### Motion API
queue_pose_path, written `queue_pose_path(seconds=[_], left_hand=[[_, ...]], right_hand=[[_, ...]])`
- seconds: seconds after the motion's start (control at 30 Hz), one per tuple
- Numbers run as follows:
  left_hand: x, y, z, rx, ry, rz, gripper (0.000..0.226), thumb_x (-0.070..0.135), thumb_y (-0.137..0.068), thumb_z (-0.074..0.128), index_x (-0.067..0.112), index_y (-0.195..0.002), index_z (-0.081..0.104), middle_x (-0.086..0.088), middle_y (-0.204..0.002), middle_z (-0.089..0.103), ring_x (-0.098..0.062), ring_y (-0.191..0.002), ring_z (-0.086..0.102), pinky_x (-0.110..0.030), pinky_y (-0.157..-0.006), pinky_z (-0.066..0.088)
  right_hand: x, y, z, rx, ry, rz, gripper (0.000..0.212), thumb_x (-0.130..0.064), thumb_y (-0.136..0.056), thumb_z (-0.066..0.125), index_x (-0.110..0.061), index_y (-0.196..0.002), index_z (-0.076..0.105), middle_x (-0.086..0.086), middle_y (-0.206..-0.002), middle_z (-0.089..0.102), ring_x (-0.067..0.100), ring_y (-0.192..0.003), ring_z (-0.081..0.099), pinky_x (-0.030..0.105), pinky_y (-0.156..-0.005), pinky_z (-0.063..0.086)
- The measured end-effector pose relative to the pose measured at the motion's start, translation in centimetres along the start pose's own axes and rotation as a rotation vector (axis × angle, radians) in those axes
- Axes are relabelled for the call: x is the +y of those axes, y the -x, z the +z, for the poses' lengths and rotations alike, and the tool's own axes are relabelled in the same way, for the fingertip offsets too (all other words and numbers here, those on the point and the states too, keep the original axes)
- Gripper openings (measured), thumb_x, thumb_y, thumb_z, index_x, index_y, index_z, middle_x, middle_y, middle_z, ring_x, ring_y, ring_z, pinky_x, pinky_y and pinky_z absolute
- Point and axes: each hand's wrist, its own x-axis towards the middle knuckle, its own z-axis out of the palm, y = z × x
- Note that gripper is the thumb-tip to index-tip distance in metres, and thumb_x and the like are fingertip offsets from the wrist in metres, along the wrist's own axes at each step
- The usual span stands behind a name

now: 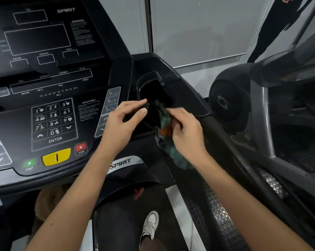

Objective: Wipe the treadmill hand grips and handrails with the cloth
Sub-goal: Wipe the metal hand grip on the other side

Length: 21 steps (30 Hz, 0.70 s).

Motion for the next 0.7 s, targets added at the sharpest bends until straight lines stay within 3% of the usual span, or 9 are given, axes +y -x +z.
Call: queue_pose_path(seconds=[0.07,0.17,0.23,0.3,0.33,0.4,0.47,0.6,0.7], left_hand=[[0.0,-0.1,0.1,0.000,0.010,-0.002,0.024,0.030,-0.082,0.060,0.034,-0.105,0.066,0.011,-0.110,0.064,-0.011,-0.112,0.058,-0.045,-0.103,0.043],[0.1,-0.1,-0.1,-0.014,0.011,-0.003,0.024,0.028,-0.082,0.061,0.032,-0.105,0.066,0.008,-0.110,0.064,-0.012,-0.110,0.059,-0.044,-0.102,0.044],[0.0,-0.2,-0.2,-0.026,0.008,-0.001,0.022,0.025,-0.085,0.061,0.033,-0.106,0.066,0.008,-0.109,0.064,-0.012,-0.109,0.059,-0.045,-0.102,0.044],[-0.1,-0.3,-0.2,-0.031,0.007,-0.006,0.023,0.026,-0.085,0.061,0.034,-0.106,0.066,0.008,-0.110,0.064,-0.012,-0.110,0.059,-0.045,-0.102,0.044],[-0.2,-0.3,-0.2,-0.030,0.009,-0.006,0.023,0.028,-0.084,0.061,0.035,-0.106,0.066,0.008,-0.110,0.064,-0.012,-0.110,0.059,-0.045,-0.102,0.043],[-0.3,-0.3,-0.2,-0.028,0.014,-0.002,0.024,0.032,-0.082,0.061,0.036,-0.105,0.066,0.007,-0.111,0.064,-0.012,-0.111,0.058,-0.045,-0.102,0.043],[-0.3,-0.3,-0.2,-0.031,0.020,-0.001,0.024,0.032,-0.082,0.060,0.036,-0.105,0.066,0.008,-0.111,0.063,-0.012,-0.111,0.058,-0.045,-0.102,0.043],[-0.3,-0.3,0.1,-0.030,0.031,-0.002,0.026,0.029,-0.083,0.058,0.030,-0.108,0.065,0.006,-0.113,0.063,-0.011,-0.112,0.058,-0.042,-0.103,0.043],[-0.3,-0.2,0.1,-0.023,0.040,-0.002,0.024,0.029,-0.083,0.058,0.032,-0.106,0.066,0.009,-0.111,0.063,-0.011,-0.111,0.058,-0.040,-0.102,0.045]], right_hand=[[-0.4,-3.2,0.2,-0.183,-0.139,0.075,0.040,0.000,-0.080,0.044,-0.017,-0.109,0.066,-0.002,-0.106,0.068,0.023,-0.102,0.063,0.037,-0.093,0.048],[0.9,-5.4,-1.0,-0.448,-0.300,0.137,0.038,0.015,-0.078,0.048,-0.013,-0.094,0.068,0.002,-0.091,0.071,0.008,-0.090,0.064,0.027,-0.085,0.050],[2.8,-4.9,-2.0,-0.533,-0.278,0.187,0.027,0.019,-0.078,0.049,0.002,-0.089,0.065,0.018,-0.088,0.069,0.009,-0.083,0.061,0.027,-0.078,0.048],[4.6,-3.9,-2.9,-0.544,-0.254,0.242,0.015,0.018,-0.078,0.050,0.010,-0.087,0.060,0.029,-0.085,0.065,0.014,-0.079,0.057,0.034,-0.072,0.045],[5.1,-3.3,-3.3,-0.534,-0.248,0.259,0.013,0.017,-0.078,0.051,0.010,-0.084,0.059,0.026,-0.078,0.063,0.014,-0.076,0.055,0.034,-0.070,0.043],[5.2,-2.6,-3.7,-0.487,-0.244,0.273,0.024,0.019,-0.078,0.048,-0.001,-0.077,0.063,0.004,-0.067,0.062,0.007,-0.071,0.055,0.032,-0.069,0.044],[3.6,-2.5,-3.5,-0.395,-0.294,0.250,0.040,0.021,-0.079,0.045,-0.013,-0.077,0.065,-0.015,-0.063,0.062,-0.003,-0.067,0.058,0.021,-0.071,0.050],[-0.6,-4.8,-1.5,-0.332,-0.330,0.136,0.038,0.014,-0.081,0.049,-0.016,-0.094,0.069,-0.010,-0.086,0.067,0.009,-0.091,0.064,0.023,-0.083,0.049],[-0.4,-5.8,-1.0,-0.485,-0.477,0.328,0.035,0.004,-0.090,0.048,-0.025,-0.095,0.067,-0.005,-0.091,0.069,0.010,-0.091,0.064,0.026,-0.087,0.051]])
